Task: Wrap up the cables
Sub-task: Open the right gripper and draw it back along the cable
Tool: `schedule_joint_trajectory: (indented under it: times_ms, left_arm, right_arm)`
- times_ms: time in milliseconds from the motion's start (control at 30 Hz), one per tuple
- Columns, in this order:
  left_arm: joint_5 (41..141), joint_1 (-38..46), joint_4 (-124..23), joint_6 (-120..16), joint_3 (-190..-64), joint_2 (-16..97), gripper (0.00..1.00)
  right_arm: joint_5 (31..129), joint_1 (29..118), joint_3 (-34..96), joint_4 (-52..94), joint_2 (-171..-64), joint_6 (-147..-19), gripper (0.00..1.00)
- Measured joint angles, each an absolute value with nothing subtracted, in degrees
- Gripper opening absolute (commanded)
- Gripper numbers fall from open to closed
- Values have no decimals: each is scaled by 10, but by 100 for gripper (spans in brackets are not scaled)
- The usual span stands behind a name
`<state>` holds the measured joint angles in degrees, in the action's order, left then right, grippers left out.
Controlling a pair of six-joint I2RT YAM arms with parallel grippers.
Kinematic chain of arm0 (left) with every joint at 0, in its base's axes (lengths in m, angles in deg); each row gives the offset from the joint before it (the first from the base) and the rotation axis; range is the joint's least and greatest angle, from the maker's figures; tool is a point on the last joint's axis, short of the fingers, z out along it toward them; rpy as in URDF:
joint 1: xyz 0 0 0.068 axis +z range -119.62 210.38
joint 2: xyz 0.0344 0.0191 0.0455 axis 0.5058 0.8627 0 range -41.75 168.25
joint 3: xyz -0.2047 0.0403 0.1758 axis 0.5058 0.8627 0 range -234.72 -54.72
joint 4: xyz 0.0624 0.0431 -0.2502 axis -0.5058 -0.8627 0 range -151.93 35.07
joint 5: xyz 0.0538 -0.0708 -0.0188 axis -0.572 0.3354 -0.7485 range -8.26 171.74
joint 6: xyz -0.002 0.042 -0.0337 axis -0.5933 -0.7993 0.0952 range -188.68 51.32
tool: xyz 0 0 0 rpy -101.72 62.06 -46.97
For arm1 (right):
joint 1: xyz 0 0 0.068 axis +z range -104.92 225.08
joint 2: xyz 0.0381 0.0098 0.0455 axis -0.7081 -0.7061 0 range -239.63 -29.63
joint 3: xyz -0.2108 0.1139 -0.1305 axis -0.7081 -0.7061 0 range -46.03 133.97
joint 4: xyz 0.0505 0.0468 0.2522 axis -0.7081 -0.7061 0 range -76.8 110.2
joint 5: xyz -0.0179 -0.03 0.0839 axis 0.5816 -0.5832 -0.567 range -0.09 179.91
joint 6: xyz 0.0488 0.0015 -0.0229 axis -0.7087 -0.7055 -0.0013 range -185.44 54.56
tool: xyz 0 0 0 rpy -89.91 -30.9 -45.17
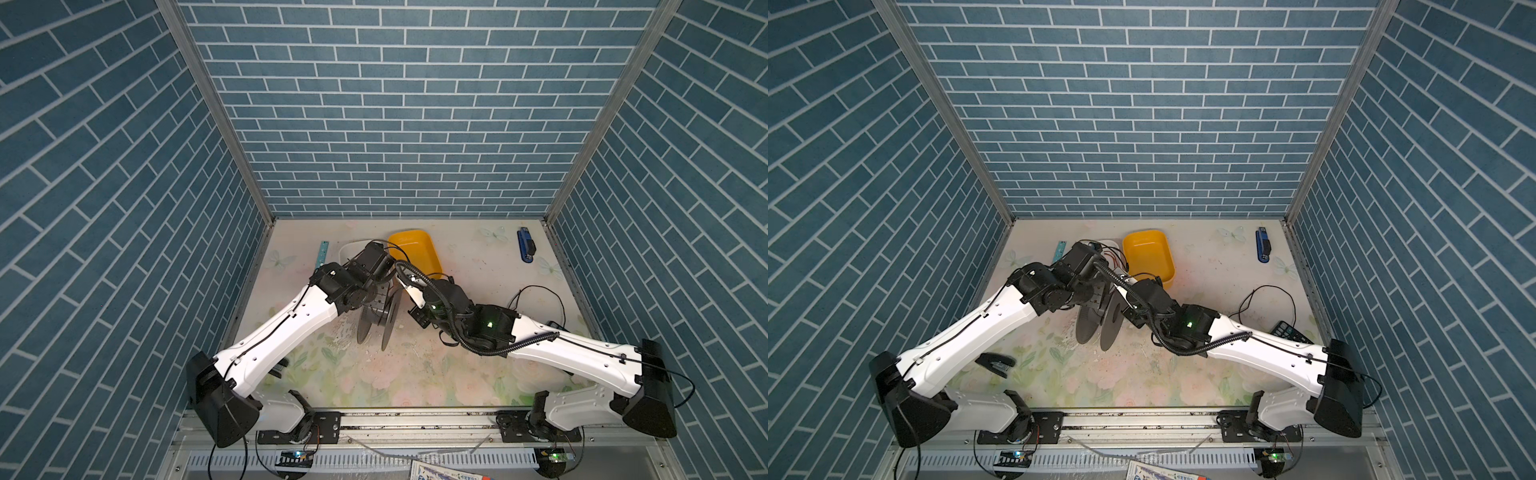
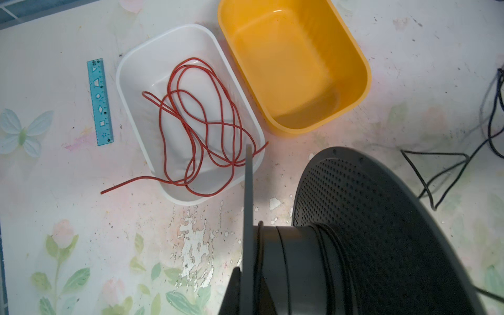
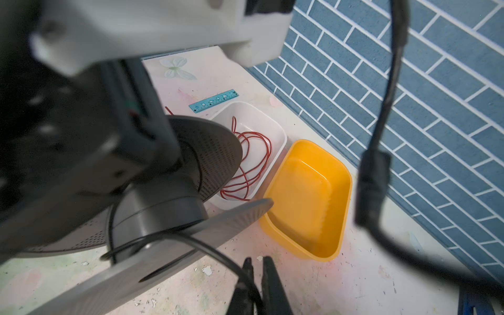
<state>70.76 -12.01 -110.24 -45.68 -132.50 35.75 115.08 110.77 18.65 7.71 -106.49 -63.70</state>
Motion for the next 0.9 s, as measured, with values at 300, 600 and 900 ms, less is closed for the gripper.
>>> schedule_joint_trajectory:
  times_ms: [300, 600, 900]
  left_arm:
    - [767, -123, -1131, -490, -1325, 313, 0]
    - [824, -112, -1185, -505, -1382, 277, 0]
    - [872, -111, -1225, -514, -1492, 266, 0]
  right_arm:
    - [1060, 1038, 190, 55, -1065, -657, 10]
    - [963, 949, 160, 73, -1041, -702, 14]
    - [891, 909, 73, 128, -1025, -741, 33]
